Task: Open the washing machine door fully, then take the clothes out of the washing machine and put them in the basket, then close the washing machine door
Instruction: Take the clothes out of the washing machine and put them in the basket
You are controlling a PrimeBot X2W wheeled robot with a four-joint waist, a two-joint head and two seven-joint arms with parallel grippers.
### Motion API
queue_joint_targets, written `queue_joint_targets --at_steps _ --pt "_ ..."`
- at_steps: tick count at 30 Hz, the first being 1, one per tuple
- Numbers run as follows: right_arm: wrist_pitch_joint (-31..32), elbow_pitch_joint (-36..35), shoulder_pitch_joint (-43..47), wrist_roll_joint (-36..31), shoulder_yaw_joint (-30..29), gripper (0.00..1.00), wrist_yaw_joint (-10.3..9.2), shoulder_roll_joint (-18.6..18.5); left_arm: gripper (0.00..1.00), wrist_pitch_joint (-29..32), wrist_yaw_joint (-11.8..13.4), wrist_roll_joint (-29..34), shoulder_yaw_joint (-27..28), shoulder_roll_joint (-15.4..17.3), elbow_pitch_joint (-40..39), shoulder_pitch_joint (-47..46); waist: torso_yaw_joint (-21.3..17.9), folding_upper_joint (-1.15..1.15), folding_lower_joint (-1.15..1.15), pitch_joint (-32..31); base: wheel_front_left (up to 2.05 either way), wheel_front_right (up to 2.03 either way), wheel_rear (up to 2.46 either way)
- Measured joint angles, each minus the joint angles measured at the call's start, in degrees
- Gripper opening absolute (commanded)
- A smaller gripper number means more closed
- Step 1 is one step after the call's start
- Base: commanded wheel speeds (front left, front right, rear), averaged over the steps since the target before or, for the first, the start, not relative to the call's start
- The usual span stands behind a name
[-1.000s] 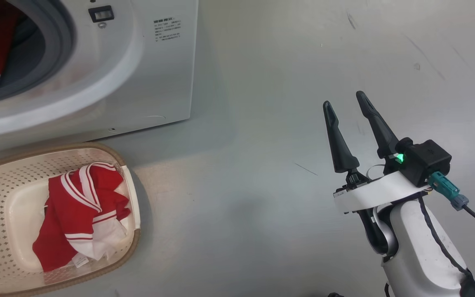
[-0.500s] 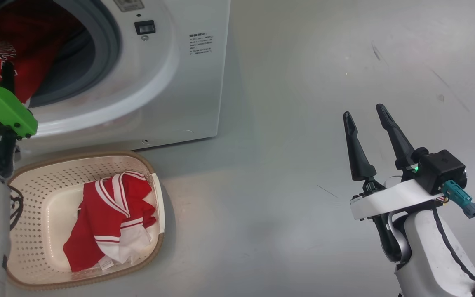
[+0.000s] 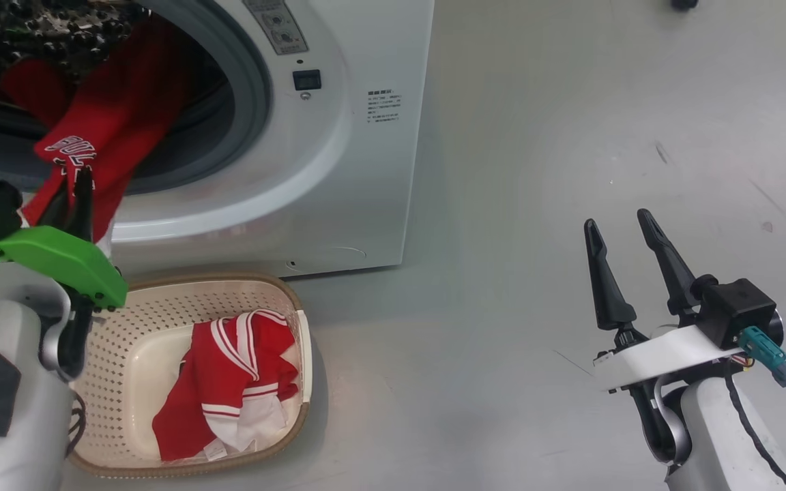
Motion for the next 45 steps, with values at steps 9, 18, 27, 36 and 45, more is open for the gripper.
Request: queue_joint_targets --at_steps 9,18,27,36,45 --pt "0.00 0.19 1.58 -0.57 -0.21 1.00 0.52 -0.10 0.00 -5.37 -0.03 0.02 -1.75 -0.30 -1.37 5.42 3.10 0.00 0.00 -3.28 0.00 0.00 0.00" --pt "0.00 0.66 3.35 -0.97 -0.41 1.00 0.57 -0.05 0.00 -10.09 -0.03 1.74 -3.38 0.54 -5.81 8.42 4.88 0.00 0.00 -6.78 0.00 0.00 0.00" --pt "0.00 0.67 4.07 -0.98 -0.21 1.00 1.04 0.09 0.00 -11.67 -0.04 2.49 -1.32 0.55 -12.79 9.37 5.83 0.00 0.00 -8.19 0.00 0.00 0.00" --pt "0.00 0.68 4.41 -0.98 0.03 1.00 1.09 0.14 0.00 -11.83 -0.04 3.67 2.72 0.04 -23.97 9.43 5.76 0.00 0.00 -9.01 0.00 0.00 0.00" --pt "0.00 0.71 5.11 -0.98 0.58 1.00 1.46 0.34 0.00 -12.07 -0.04 5.83 4.23 -0.92 -29.04 11.55 4.97 0.00 0.00 -9.30 0.00 0.00 0.00"
